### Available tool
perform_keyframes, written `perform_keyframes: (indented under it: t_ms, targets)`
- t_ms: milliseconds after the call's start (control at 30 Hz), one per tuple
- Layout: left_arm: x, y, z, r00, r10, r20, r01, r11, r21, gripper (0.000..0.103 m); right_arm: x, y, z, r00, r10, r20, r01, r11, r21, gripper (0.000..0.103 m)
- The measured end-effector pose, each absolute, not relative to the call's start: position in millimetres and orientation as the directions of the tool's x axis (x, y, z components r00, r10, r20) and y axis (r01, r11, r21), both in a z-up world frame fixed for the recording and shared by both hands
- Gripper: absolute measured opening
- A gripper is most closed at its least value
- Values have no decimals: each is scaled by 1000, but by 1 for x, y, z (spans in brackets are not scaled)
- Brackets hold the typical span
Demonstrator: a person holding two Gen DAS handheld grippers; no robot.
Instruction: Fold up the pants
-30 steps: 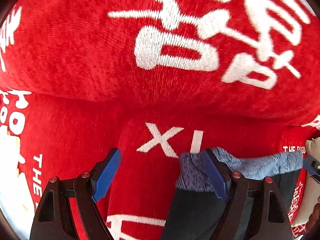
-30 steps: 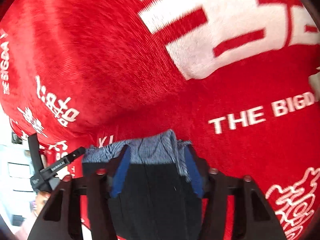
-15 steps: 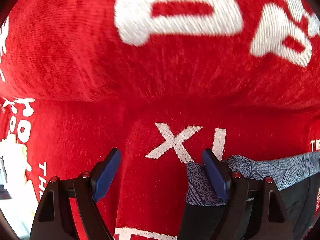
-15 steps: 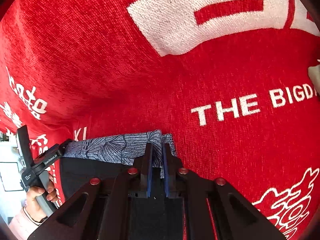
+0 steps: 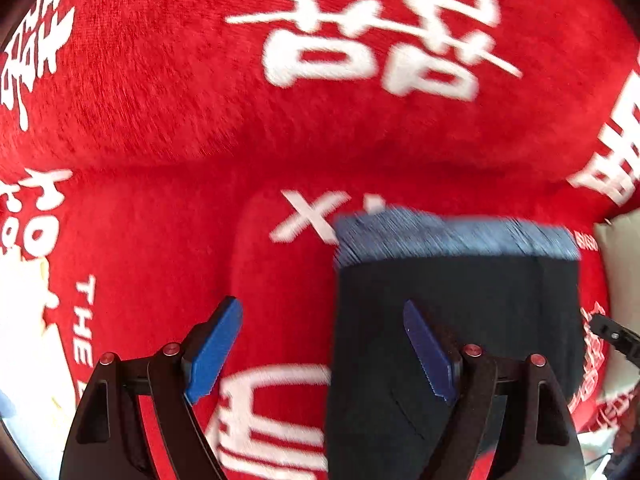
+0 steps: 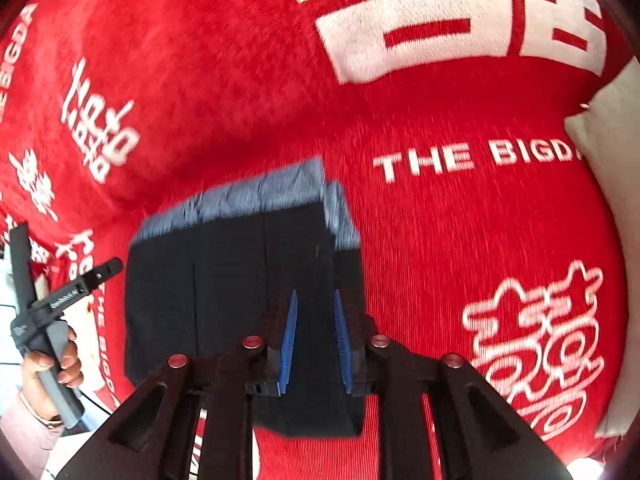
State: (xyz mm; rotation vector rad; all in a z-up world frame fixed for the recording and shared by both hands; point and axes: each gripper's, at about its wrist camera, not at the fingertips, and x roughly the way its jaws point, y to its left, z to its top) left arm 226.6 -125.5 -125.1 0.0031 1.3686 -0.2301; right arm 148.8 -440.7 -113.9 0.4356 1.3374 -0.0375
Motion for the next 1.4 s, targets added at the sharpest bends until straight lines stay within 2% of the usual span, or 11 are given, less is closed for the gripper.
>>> perform_keyframes:
  t_ms: [100,167,300,367,600,633,667,1133,1233,1400]
  targets:
    - [202,-136,-132,142,-174,-974,201,969,-144,84,136,-430,-114,233,210,-950,253,930,267,27]
    - [194,-147,-137,132,-155,-979,220,968,-123,84,128,-425,-117,217,205,-955,246,935,256,44]
    - [183,-152,-146,124,-165,-978,209,968,-137,84,121,-415,-123,204,178,-963,235,946,225,51]
    - [184,-150,-148,130,-167,-977,195,971,-140,84,120,-413,-128,188,173,-967,240,946,216,58]
    - [184,-146,-146,128,-177,-976,170,973,-154,85,116,-409,-133,180,172,-968,251,944,214,62]
    - [184,-146,-146,126,-175,-977,172,973,-152,97,111,-410,-133,181,169,-969,250,945,211,62]
    - [183,-147,-146,126,-172,-977,173,974,-149,101,111,-408,-133,180,164,-970,246,947,206,63]
    - [174,-142,-149,89,-183,-979,176,970,-166,102,112,-399,-138,181,132,-975,258,950,177,73]
    - [175,-139,-155,74,-198,-977,162,969,-185,102,112,-396,-136,178,124,-976,254,953,168,83]
    - [176,-137,-163,69,-212,-975,166,966,-198,102,106,-383,-133,179,96,-979,237,962,138,86]
